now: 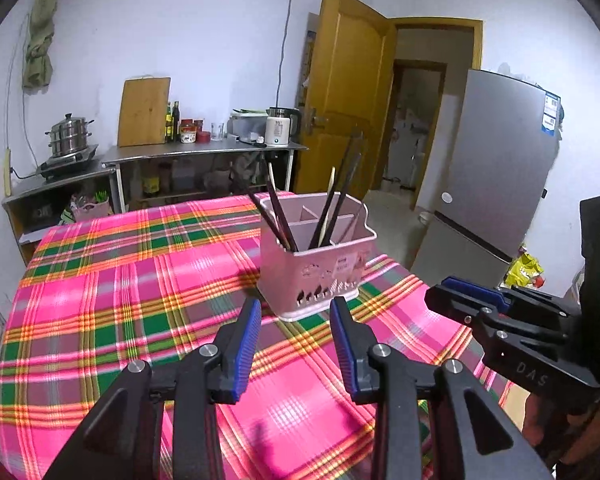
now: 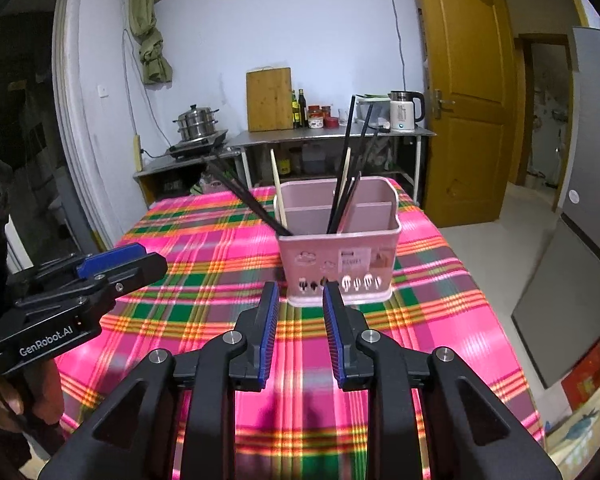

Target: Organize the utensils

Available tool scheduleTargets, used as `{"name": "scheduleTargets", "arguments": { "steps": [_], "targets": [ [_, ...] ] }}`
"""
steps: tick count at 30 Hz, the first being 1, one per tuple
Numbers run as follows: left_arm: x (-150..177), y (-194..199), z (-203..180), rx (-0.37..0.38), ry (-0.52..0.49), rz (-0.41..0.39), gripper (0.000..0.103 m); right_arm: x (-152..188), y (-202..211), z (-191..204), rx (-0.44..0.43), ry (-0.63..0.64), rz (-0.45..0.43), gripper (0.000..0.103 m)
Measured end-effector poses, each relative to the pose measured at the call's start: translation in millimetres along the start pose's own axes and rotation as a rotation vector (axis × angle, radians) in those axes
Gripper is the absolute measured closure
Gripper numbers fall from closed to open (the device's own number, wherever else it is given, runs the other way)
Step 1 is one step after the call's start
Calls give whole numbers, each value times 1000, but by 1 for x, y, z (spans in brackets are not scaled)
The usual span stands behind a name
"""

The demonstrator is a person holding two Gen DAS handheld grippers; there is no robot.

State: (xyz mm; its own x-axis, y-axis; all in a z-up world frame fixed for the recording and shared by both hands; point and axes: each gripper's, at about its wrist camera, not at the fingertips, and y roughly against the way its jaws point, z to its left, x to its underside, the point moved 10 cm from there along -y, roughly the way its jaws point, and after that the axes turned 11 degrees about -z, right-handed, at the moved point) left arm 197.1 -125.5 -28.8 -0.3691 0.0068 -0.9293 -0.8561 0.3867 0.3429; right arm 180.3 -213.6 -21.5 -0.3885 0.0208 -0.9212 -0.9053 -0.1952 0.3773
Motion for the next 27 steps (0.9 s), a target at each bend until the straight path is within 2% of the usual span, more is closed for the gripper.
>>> {"name": "scheduleTargets", "arguments": {
  "steps": [12, 27],
  "targets": [
    [33, 9, 5, -4, 18, 19, 68, 27, 17, 5, 11, 23, 5, 79],
    [34, 10, 6, -14, 18, 18, 68, 29, 19, 7, 15, 30, 6, 79]
  ]
}}
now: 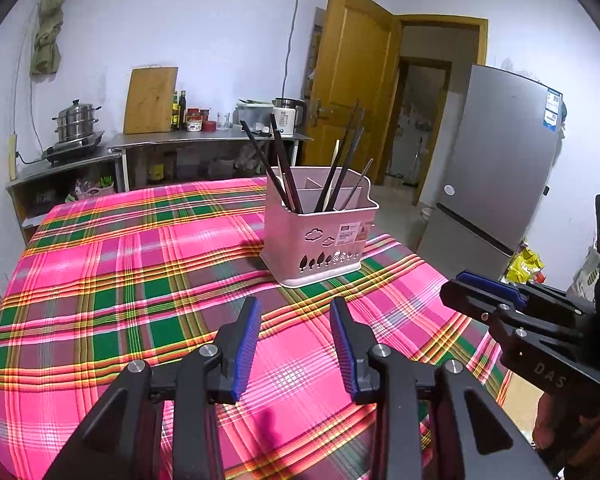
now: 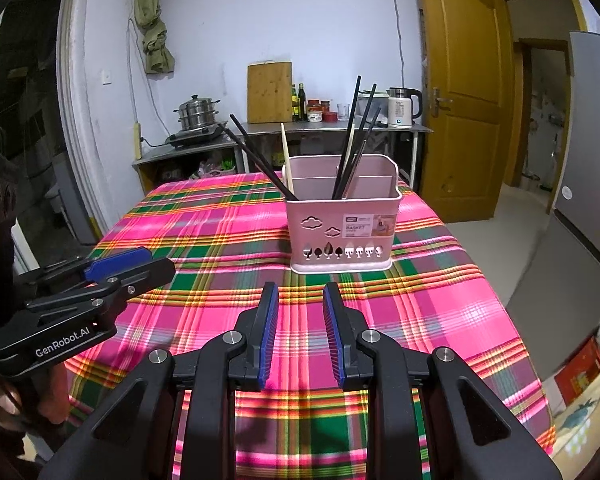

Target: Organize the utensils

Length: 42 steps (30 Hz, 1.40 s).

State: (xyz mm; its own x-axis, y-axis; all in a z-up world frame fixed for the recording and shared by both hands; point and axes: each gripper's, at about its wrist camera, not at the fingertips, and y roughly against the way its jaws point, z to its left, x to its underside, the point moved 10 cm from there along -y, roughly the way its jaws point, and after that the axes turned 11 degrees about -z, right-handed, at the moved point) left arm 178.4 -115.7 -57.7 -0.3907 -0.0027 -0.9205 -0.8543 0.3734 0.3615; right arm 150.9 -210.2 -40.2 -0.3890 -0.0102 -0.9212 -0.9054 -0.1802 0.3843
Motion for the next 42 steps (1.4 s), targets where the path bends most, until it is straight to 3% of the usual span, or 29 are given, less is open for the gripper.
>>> {"name": "scheduleTargets", "arguments": {
  "steps": [42],
  "targets": [
    [3, -1, -6, -2, 1, 4, 68, 4, 1, -2, 8, -7, 6, 79]
  ]
}}
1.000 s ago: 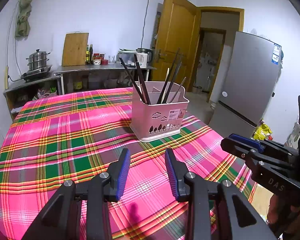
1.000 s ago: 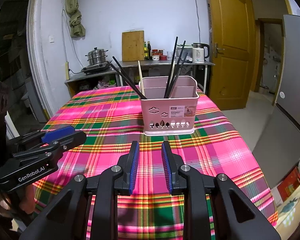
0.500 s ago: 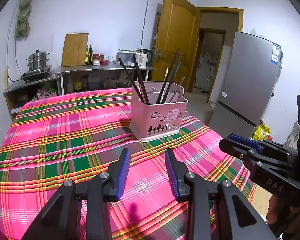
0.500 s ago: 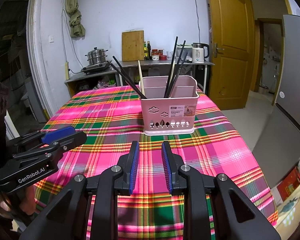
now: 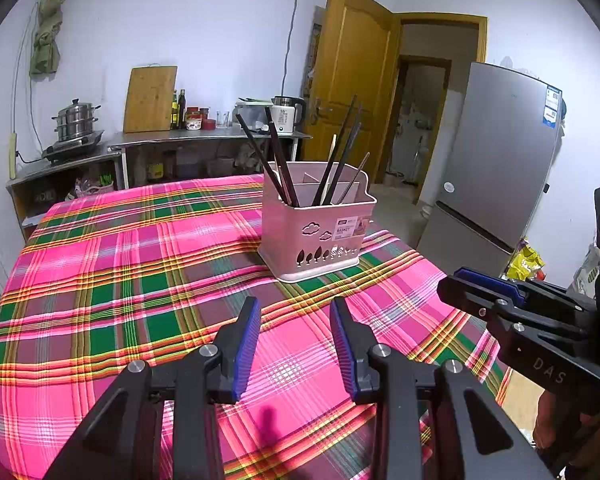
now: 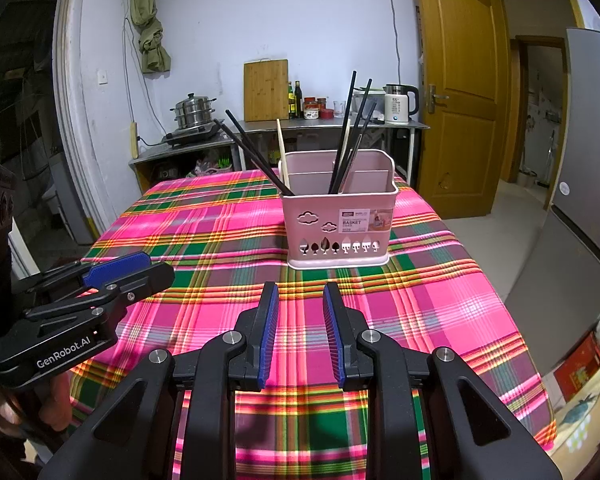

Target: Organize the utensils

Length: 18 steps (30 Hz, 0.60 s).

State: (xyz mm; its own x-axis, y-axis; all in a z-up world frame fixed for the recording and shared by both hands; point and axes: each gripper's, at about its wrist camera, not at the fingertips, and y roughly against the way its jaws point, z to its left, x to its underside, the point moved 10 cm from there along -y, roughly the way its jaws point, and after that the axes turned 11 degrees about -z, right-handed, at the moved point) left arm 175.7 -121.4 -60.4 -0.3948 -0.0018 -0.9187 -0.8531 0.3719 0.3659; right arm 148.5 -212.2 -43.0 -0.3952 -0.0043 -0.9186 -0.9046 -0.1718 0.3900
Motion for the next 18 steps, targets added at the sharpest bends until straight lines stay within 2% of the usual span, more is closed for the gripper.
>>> {"name": "scheduleTargets", "arguments": {
  "steps": [18],
  "targets": [
    [0, 0, 0, 0, -1, 0, 68, 2, 0, 1, 1, 1, 3, 79]
  ]
}}
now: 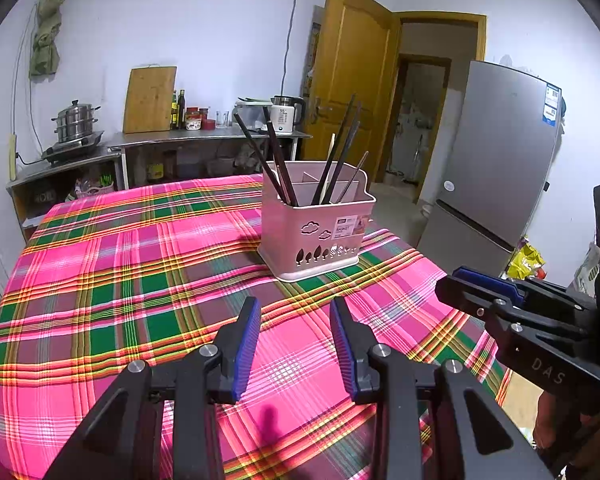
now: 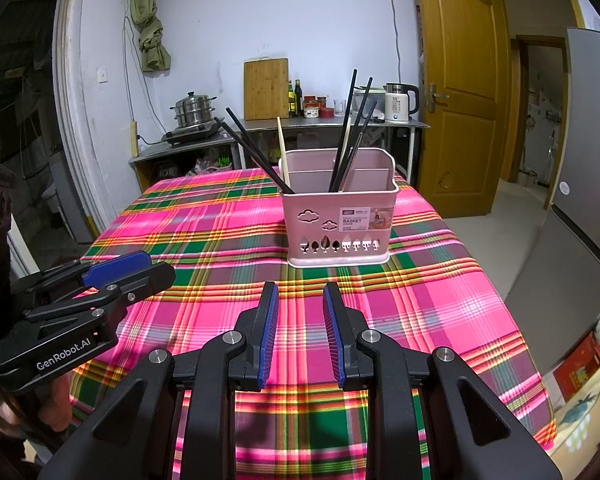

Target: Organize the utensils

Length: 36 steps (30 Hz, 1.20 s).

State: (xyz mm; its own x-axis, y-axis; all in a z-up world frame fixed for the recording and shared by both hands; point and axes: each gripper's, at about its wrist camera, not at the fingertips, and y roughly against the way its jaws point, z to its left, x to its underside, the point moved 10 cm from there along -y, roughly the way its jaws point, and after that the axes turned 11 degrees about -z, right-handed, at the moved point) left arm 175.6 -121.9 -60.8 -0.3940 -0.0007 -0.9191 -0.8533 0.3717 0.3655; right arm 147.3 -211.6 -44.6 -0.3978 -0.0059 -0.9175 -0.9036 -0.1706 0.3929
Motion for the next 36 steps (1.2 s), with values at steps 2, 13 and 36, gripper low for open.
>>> {"name": "scheduleTargets", "arguments": {
  "steps": [2, 13, 36],
  "targets": [
    [0, 0, 0, -1, -1, 0, 68, 0, 0, 0, 0, 0, 0, 79],
    [1, 0, -1, 1, 0, 2, 68, 0, 0, 0, -1, -1, 1, 79],
    [6, 2, 0, 1, -18, -4, 68, 0, 0, 0, 1, 1, 2, 79]
  ]
}}
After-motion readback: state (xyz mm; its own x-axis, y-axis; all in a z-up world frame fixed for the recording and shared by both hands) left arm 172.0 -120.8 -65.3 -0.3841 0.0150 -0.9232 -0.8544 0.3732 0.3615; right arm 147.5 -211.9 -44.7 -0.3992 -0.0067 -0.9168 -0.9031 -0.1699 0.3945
